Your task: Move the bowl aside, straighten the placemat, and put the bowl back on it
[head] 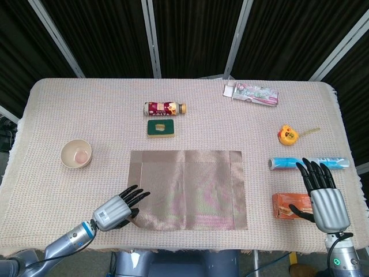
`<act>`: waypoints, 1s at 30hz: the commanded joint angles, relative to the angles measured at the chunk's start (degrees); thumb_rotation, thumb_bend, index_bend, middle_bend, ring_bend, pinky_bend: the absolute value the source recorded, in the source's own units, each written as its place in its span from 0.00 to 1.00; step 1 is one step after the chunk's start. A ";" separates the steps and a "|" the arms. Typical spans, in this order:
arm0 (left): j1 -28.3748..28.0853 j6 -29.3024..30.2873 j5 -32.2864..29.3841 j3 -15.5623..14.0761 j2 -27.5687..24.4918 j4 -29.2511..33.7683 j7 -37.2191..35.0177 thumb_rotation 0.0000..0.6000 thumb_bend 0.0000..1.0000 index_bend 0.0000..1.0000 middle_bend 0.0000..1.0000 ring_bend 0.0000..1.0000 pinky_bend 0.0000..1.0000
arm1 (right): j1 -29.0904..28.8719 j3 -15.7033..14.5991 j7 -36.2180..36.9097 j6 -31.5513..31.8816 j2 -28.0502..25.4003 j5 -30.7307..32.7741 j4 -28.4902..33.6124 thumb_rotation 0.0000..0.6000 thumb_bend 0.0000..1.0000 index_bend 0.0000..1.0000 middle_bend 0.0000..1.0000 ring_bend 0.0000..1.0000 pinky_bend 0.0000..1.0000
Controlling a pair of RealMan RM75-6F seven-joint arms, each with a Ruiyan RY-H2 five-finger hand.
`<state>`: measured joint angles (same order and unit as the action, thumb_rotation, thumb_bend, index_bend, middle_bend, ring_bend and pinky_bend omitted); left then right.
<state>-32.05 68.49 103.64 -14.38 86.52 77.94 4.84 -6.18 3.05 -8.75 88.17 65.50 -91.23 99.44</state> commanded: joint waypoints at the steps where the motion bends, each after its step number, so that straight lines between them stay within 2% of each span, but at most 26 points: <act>1: 0.58 0.30 0.33 -0.47 -0.34 0.13 0.31 1.00 0.53 0.68 0.00 0.00 0.00 | 0.07 -0.04 0.11 0.04 -0.13 -0.13 0.07 1.00 0.00 0.00 0.00 0.00 0.00; 9: 2.14 0.95 0.38 -1.14 -1.18 0.43 0.98 1.00 0.53 0.67 0.00 0.00 0.00 | 0.19 -0.11 0.45 0.15 -0.41 -0.57 0.34 1.00 0.00 0.00 0.00 0.00 0.00; 11: 2.55 1.00 0.33 -1.39 -1.24 0.50 1.06 1.00 0.52 0.64 0.00 0.00 0.00 | 0.22 -0.16 0.53 0.20 -0.47 -0.72 0.40 1.00 0.00 0.00 0.00 0.00 0.00; 13: 2.88 0.79 0.10 -1.48 -1.33 0.56 1.25 1.00 0.39 0.45 0.00 0.00 0.00 | 0.31 -0.18 0.60 0.36 -0.57 -0.89 0.47 1.00 0.00 0.00 0.00 0.00 0.00; 15: 3.04 0.24 -0.29 -1.55 -1.66 0.97 1.12 1.00 0.12 0.10 0.00 0.00 0.00 | 0.40 -0.17 0.71 0.51 -0.66 -0.99 0.54 1.00 0.00 0.00 0.00 0.00 0.00; 16: 3.13 -0.03 -0.63 -1.53 -1.95 1.36 1.16 1.00 0.04 0.01 0.00 0.00 0.00 | 0.41 -0.17 0.74 0.53 -0.68 -1.02 0.56 1.00 0.00 0.00 0.00 0.00 0.00; 20: 3.55 0.44 -1.42 -1.31 -4.52 4.46 1.25 1.00 0.00 0.00 0.00 0.00 0.00 | 0.42 -0.20 0.91 0.36 -0.76 -1.04 0.57 1.00 0.00 0.00 0.00 0.00 0.00; 25: 5.12 5.09 -1.60 -0.63 -11.06 9.85 3.45 1.00 0.00 0.00 0.00 0.00 0.00 | 0.45 -0.27 1.17 0.35 -0.92 -1.35 0.74 1.00 0.00 0.00 0.00 0.00 0.00; 28: 6.07 8.49 -2.46 0.91 -14.58 12.57 3.48 1.00 0.00 0.00 0.00 0.00 0.00 | 0.55 -0.42 1.25 0.57 -0.99 -1.87 0.93 1.00 0.00 0.00 0.00 0.00 0.00; 30: 6.64 10.40 -4.56 2.96 -16.42 13.65 2.78 1.00 0.00 0.00 0.00 0.00 0.00 | 0.64 -0.52 1.30 0.74 -1.07 -2.20 1.10 1.00 0.00 0.00 0.00 0.00 0.00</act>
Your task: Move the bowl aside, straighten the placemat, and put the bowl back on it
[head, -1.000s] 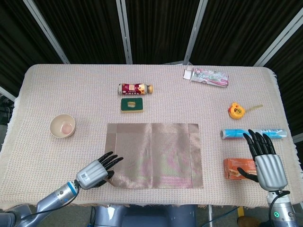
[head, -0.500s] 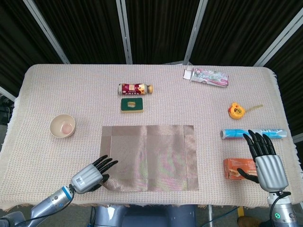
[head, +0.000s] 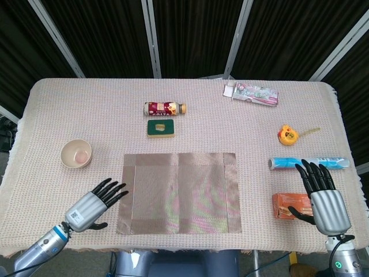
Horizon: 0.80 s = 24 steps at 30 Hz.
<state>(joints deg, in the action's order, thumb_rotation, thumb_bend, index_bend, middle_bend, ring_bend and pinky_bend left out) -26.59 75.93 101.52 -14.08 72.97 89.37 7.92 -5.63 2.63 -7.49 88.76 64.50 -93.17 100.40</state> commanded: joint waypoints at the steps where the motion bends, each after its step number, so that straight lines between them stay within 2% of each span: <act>1: 1.24 3.18 -3.26 3.40 -3.30 2.40 -0.64 1.00 0.00 0.00 0.00 0.00 0.00 | 0.11 -0.13 0.06 0.20 -0.10 -0.36 0.20 1.00 0.00 0.00 0.00 0.00 0.00; 4: 0.94 1.86 -9.18 6.89 -3.95 1.55 -3.10 1.00 0.00 0.00 0.00 0.00 0.00 | 0.17 -0.21 0.08 0.24 -0.19 -0.59 0.41 1.00 0.00 0.00 0.00 0.00 0.00; 8: -0.64 -4.52 -17.97 10.75 -3.08 -2.75 -5.94 1.00 0.00 0.01 0.00 0.00 0.00 | 0.28 -0.25 0.04 0.29 -0.27 -0.65 0.45 1.00 0.00 0.00 0.00 0.00 0.00; 12: -2.09 -10.74 -25.01 13.57 0.50 -11.34 -6.42 1.00 0.04 0.11 0.00 0.00 0.00 | 0.25 -0.09 -0.06 0.08 -0.24 -0.26 0.27 1.00 0.00 0.00 0.00 0.00 0.00; 16: -2.93 -15.43 -27.92 14.87 5.63 -21.46 -9.24 1.00 0.14 0.22 0.00 0.00 0.00 | 0.07 0.13 -0.47 -0.43 0.06 0.28 -0.15 1.00 0.00 0.00 0.00 0.00 0.00; 24: -3.25 -18.61 -27.09 14.90 11.89 -33.82 -13.82 1.00 0.23 0.33 0.00 0.00 0.00 | -0.26 0.32 -2.16 -1.19 0.92 0.73 -1.07 1.00 0.00 0.00 0.00 0.00 0.00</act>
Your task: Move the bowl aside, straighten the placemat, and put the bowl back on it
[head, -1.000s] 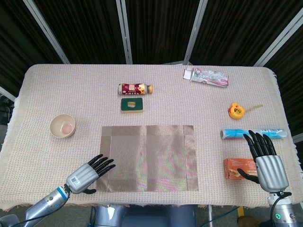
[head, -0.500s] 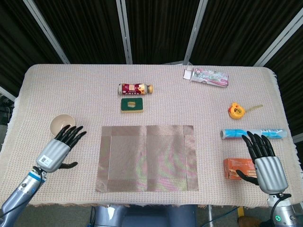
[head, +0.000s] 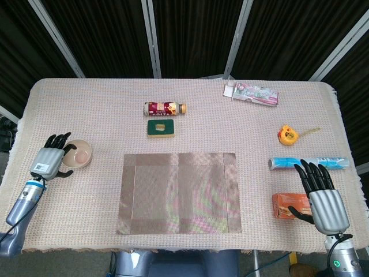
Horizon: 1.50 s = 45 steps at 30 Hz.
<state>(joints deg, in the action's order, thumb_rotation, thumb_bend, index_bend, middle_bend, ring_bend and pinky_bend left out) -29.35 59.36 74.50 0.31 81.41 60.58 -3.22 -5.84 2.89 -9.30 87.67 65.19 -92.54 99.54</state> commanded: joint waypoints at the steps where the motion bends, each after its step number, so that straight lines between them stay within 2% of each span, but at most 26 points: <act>1: -0.47 -2.06 0.37 0.42 4.06 -6.28 -3.10 1.00 0.24 0.35 0.00 0.00 0.00 | -0.08 0.07 -0.51 -0.21 0.36 0.18 -0.32 1.00 0.00 0.00 0.00 0.00 0.00; 8: -0.22 -2.91 1.87 0.11 6.56 -10.90 -4.94 1.00 0.29 0.40 0.00 0.00 0.00 | -0.12 0.13 -0.75 -0.40 0.58 0.39 -0.47 1.00 0.00 0.00 0.00 0.00 0.00; 12: -0.06 -2.35 2.96 0.06 7.27 -12.05 -5.85 1.00 0.36 0.49 0.00 0.00 0.00 | -0.05 0.18 -0.61 -0.26 0.52 0.42 -0.48 1.00 0.00 0.00 0.00 0.00 0.00; 18: 0.21 -1.31 4.34 -0.03 7.26 -12.14 -5.68 1.00 0.46 0.62 0.00 0.00 0.00 | -0.03 0.19 -0.40 -0.23 0.42 0.35 -0.45 1.00 0.00 0.00 0.00 0.00 0.00; 23: 0.27 0.69 5.63 0.13 6.22 -10.10 -5.59 1.00 0.46 0.63 0.00 0.00 0.00 | -0.04 0.20 -0.24 -0.30 0.35 0.41 -0.47 1.00 0.00 0.00 0.00 0.00 0.00; 28: -0.04 4.47 8.01 0.61 3.46 -3.92 -4.01 1.00 0.46 0.64 0.00 0.00 0.00 | -0.08 0.31 0.02 -0.42 0.25 0.61 -0.36 1.00 0.00 0.00 0.00 0.00 0.00; 34: -1.89 6.74 11.69 1.01 0.47 7.37 -0.15 1.00 0.46 0.64 0.00 0.00 0.00 | -0.07 0.33 0.34 -0.37 0.07 0.56 -0.15 1.00 0.00 0.00 0.00 0.00 0.00; 37: -3.71 6.13 13.78 1.04 0.28 12.24 2.66 1.00 0.46 0.65 0.00 0.00 0.00 | -0.10 0.40 0.41 -0.41 0.02 0.65 -0.10 1.00 0.00 0.00 0.00 0.00 0.00; 41: -7.19 2.95 16.14 1.21 2.09 19.44 10.00 1.00 0.46 0.65 0.00 0.00 0.00 | -0.12 0.61 0.50 -0.42 -0.09 0.97 -0.12 1.00 0.00 0.00 0.00 0.00 0.00; 45: -9.11 0.30 17.23 0.74 5.25 21.79 14.75 1.00 0.46 0.66 0.00 0.00 0.00 | -0.07 0.84 0.78 -0.36 -0.24 1.42 -0.27 1.00 0.00 0.00 0.00 0.00 0.00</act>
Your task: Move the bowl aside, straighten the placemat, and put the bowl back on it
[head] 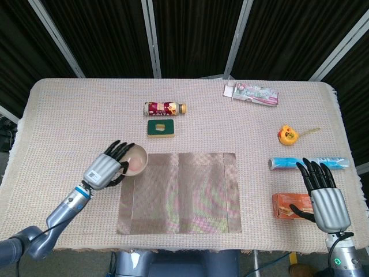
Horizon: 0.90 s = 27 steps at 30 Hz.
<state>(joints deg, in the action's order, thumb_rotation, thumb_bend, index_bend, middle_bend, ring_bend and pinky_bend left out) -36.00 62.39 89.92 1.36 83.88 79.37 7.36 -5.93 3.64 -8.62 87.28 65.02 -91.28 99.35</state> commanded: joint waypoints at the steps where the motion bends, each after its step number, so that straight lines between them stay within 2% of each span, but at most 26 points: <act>1: -2.79 -3.36 2.03 -0.56 3.72 3.19 4.91 1.00 0.46 0.66 0.00 0.00 0.00 | 0.04 0.14 0.17 0.04 -0.09 0.27 -0.15 1.00 0.00 0.00 0.00 0.00 0.00; 6: -3.51 -5.59 2.07 -1.67 8.28 2.54 7.66 1.00 0.46 0.66 0.00 0.00 0.00 | 0.17 0.29 0.48 0.15 -0.26 0.66 -0.42 1.00 0.00 0.00 0.00 0.00 0.00; 12: -3.43 -5.60 2.35 -2.30 11.83 -0.42 8.84 1.00 0.46 0.65 0.00 0.00 0.00 | 0.25 0.44 0.83 0.28 -0.45 0.94 -0.57 1.00 0.00 0.00 0.00 0.00 0.00; 13: -3.41 -5.57 2.34 -2.32 11.96 -0.58 8.80 1.00 0.43 0.60 0.00 0.00 0.00 | 0.24 0.45 0.84 0.27 -0.46 0.93 -0.57 1.00 0.00 0.00 0.00 0.00 0.00; 14: -3.38 -5.51 2.34 -2.35 12.17 -0.93 8.86 1.00 0.38 0.51 0.00 0.00 0.00 | 0.23 0.44 0.85 0.23 -0.47 0.93 -0.56 1.00 0.00 0.00 0.00 0.00 0.00; 16: -3.24 -5.21 2.39 -2.42 12.38 -1.54 9.23 1.00 0.15 0.13 0.00 0.00 0.00 | 0.17 0.43 0.86 0.10 -0.47 0.95 -0.56 1.00 0.00 0.00 0.00 0.00 0.00; 17: -3.04 -4.88 2.30 -2.43 12.40 -1.67 9.32 1.00 0.09 0.04 0.00 0.00 0.00 | 0.17 0.43 0.88 0.09 -0.49 0.95 -0.54 1.00 0.00 0.00 0.00 0.00 0.00; 18: -2.92 -4.67 2.25 -2.44 12.32 -1.60 9.31 1.00 0.04 0.00 0.00 0.00 0.00 | 0.16 0.44 0.91 0.08 -0.51 0.94 -0.51 1.00 0.00 0.00 0.00 0.00 0.00; 20: -2.51 -4.06 1.92 -2.33 11.66 -0.86 9.29 1.00 0.00 0.00 0.00 0.00 0.00 | 0.17 0.42 1.00 0.11 -0.58 0.87 -0.42 1.00 0.00 0.00 0.00 0.00 0.00; 27: 0.72 1.96 0.53 -1.09 5.40 5.56 10.44 1.00 0.00 0.00 0.00 0.00 0.00 | 0.30 0.18 1.33 0.31 -0.94 0.36 0.07 1.00 0.00 0.00 0.00 0.00 0.00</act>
<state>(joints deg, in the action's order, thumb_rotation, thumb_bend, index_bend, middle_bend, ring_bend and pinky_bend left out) -36.83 62.07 91.38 -0.35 91.40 82.74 17.28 -5.64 3.85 -7.30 87.59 64.10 -90.89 99.41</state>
